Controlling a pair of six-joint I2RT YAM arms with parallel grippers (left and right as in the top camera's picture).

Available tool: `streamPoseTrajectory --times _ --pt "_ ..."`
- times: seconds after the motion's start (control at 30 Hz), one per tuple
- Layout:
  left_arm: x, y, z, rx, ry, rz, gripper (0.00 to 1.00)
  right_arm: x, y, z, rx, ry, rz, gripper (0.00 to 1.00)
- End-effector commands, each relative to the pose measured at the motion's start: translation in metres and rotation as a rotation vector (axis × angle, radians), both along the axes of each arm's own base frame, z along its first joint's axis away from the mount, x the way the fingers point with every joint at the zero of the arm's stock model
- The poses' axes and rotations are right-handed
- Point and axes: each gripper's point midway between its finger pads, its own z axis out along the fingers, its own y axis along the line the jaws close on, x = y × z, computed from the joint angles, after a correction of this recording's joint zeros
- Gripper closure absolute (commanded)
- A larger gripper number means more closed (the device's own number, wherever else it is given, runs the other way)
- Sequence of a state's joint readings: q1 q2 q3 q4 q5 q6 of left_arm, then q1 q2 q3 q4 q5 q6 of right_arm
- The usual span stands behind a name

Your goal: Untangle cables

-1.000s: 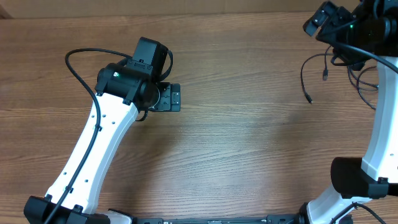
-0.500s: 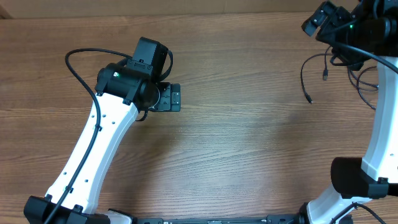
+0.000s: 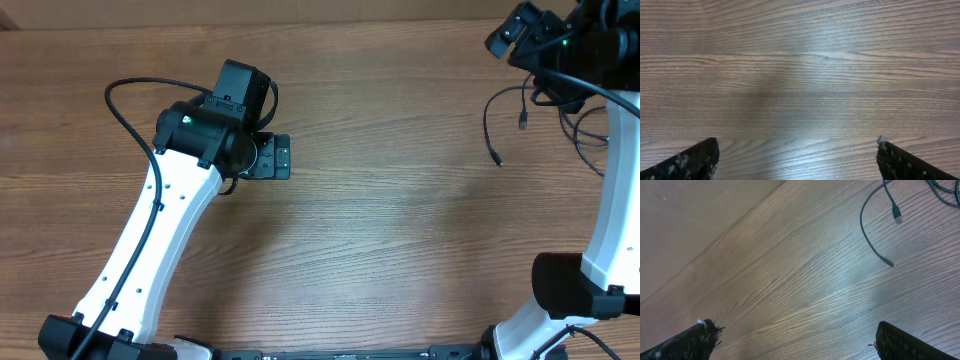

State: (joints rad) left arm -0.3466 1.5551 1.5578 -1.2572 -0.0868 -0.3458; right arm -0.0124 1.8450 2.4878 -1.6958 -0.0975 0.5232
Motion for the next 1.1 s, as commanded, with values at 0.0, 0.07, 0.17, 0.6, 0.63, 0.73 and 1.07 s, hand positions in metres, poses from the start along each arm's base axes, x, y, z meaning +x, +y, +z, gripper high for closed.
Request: streamPoseTrajectory --times 0.0,0.07,0.17,0.6,0.63,0.73,1.07 --pt "0.002 -0.001 0.007 -0.016 -0.021 0.016 0.00 0.000 0.001 0.000 -0.001 -0.003 0.006 0.00" --pt "0.002 -0.001 0.008 -0.015 -0.025 0.016 0.00 0.000 0.001 0.000 -0.001 -0.003 0.006 0.00" --pt "0.002 0.000 0.008 -0.012 -0.024 0.016 0.00 0.000 0.001 0.000 -0.001 -0.003 0.006 0.00" --pt "-0.007 0.002 0.062 -0.083 -0.215 0.015 0.00 0.000 0.001 0.000 -0.001 -0.003 0.006 0.00" --pt "-0.008 0.003 0.067 -0.090 -0.234 0.015 0.00 0.000 0.001 0.000 -0.001 -0.003 0.006 0.00" --pt "-0.011 0.004 0.082 -0.102 -0.309 -0.013 0.00 0.000 0.001 0.000 -0.001 -0.003 0.006 0.00" --pt "-0.020 0.007 0.077 -0.180 -0.577 -0.038 0.00 0.000 0.001 0.000 -0.001 -0.003 0.005 0.00"
